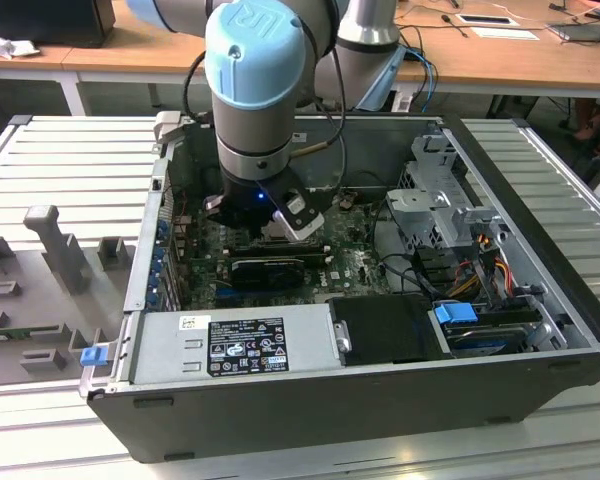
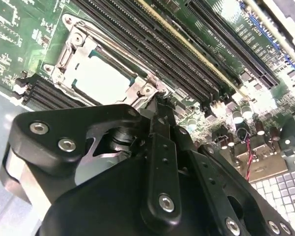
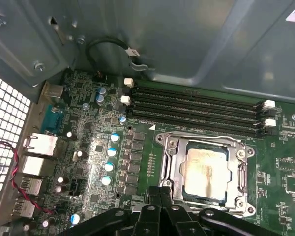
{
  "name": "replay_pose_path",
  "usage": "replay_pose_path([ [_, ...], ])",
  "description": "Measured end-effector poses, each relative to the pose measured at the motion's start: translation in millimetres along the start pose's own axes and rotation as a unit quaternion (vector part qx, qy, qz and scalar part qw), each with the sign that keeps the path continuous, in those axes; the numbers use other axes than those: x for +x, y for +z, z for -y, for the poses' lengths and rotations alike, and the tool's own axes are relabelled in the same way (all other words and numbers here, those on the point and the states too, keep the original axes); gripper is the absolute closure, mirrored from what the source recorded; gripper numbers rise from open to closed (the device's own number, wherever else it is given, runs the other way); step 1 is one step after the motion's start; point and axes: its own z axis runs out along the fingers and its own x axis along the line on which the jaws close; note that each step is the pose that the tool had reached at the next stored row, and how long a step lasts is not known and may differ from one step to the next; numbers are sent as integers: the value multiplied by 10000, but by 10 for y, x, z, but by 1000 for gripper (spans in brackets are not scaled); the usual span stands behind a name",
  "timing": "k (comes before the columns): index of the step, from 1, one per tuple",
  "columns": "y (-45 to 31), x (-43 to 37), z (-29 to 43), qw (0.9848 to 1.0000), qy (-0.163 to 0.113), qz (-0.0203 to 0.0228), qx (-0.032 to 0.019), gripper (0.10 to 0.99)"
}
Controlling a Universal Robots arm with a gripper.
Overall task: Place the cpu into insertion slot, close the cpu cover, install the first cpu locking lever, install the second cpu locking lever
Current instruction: 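Install the second cpu locking lever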
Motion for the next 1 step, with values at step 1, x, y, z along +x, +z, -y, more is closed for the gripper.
replay_pose_path([
  [1,-1,0,0,10000,0,0,1,980],
])
